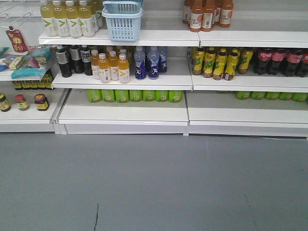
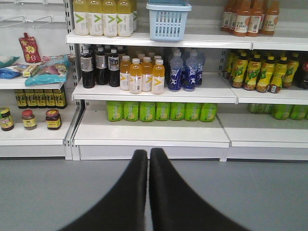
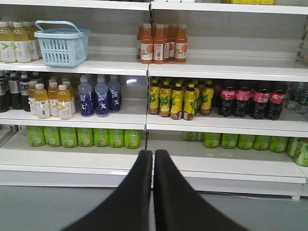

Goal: Place coke in basket with both arms
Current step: 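Drive the base toward the shelf holding the light-blue basket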

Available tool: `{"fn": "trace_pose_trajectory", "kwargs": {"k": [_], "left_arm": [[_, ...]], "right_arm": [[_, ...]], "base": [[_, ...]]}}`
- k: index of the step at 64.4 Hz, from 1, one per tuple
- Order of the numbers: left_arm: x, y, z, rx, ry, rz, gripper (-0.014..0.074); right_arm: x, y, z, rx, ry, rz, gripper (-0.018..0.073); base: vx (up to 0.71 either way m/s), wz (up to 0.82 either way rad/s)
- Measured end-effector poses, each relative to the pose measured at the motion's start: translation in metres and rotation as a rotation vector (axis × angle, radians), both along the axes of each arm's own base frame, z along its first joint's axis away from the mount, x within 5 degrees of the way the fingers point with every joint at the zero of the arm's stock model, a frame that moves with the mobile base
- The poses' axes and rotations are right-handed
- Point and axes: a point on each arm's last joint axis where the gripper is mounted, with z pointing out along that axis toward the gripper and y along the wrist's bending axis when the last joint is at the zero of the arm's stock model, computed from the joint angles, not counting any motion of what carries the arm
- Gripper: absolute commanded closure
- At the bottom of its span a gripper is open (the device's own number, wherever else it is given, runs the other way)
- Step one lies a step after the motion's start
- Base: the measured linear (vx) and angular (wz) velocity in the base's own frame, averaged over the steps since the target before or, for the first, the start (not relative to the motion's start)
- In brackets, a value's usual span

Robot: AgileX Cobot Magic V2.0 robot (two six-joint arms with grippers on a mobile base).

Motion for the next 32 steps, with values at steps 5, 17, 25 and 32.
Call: {"fn": "trace_pose_trajectory", "kwargs": {"k": [5,17,25,32], "left_arm": [[0.0,0.0,0.0,0.0,0.0,0.0,0.0603],[0.0,0.0,0.0,0.0,0.0,0.0,0.0603],[0.0,0.0,0.0,0.0,0.0,0.0,0.0603],[0.0,0.0,0.0,0.0,0.0,0.0,0.0603]], "right_arm": [[0.0,0.0,0.0,0.0,0.0,0.0,0.0564],[0.0,0.0,0.0,0.0,0.0,0.0,0.0564],[0.0,0.0,0.0,0.0,0.0,0.0,0.0564],[0.0,0.0,0.0,0.0,0.0,0.0,0.0564]], "base": [[0.06,0.05],[0.07,0.04],[0.08,0.03],[0.1,0.03]]}}
